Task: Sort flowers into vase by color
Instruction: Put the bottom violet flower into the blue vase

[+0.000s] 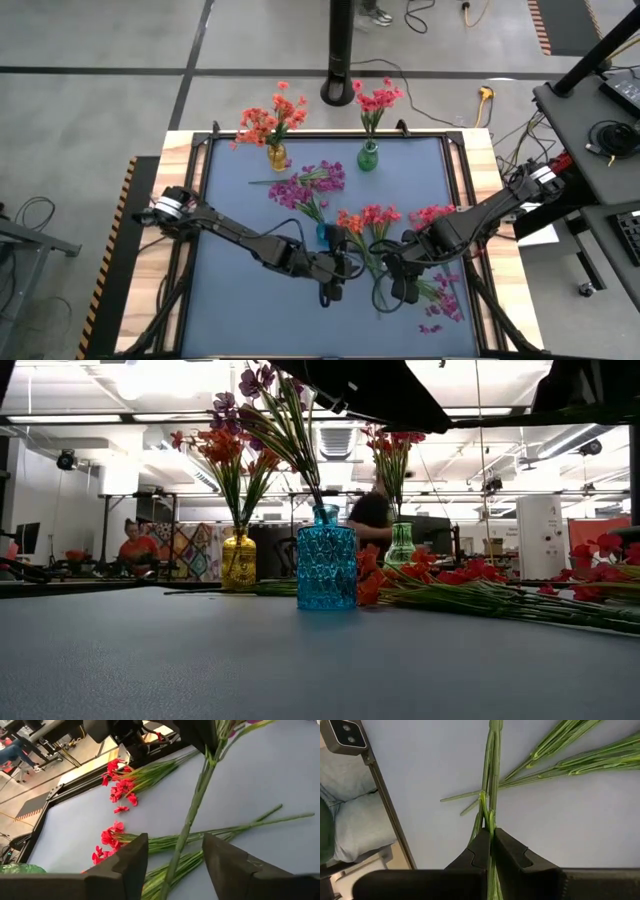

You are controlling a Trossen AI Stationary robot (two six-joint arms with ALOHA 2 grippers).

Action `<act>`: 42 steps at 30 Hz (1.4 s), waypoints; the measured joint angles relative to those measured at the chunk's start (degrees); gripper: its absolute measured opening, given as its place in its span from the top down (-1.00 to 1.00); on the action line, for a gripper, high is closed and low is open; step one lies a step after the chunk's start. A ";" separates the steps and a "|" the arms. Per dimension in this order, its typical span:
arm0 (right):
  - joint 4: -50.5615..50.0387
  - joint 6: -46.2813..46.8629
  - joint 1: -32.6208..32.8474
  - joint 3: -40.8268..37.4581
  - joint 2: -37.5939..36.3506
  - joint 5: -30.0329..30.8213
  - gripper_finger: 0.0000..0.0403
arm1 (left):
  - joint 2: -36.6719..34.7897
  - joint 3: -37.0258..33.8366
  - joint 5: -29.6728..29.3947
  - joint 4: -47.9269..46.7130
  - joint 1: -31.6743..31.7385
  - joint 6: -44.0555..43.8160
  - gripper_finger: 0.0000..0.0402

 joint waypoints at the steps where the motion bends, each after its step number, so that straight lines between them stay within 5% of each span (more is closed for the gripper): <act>1: -0.02 0.00 0.00 0.00 0.00 0.00 0.94 | 0.00 0.00 0.00 -0.07 0.05 -0.26 0.23; 13: -0.04 -0.09 0.00 0.00 0.00 0.07 0.94 | 0.00 0.00 0.32 -1.95 0.09 -0.78 0.85; 24: -0.37 -0.44 0.00 0.00 -0.02 0.35 0.92 | 0.00 0.00 0.55 -2.47 0.07 -0.73 0.98; 36: -3.40 -2.64 -0.44 1.11 -2.02 0.45 0.15 | -0.04 -0.04 1.31 -2.18 -0.67 -3.46 1.00; 42: -8.72 -6.38 -0.74 8.67 -5.60 9.95 -0.04 | -0.04 -0.77 1.17 -1.15 -1.78 -6.47 1.00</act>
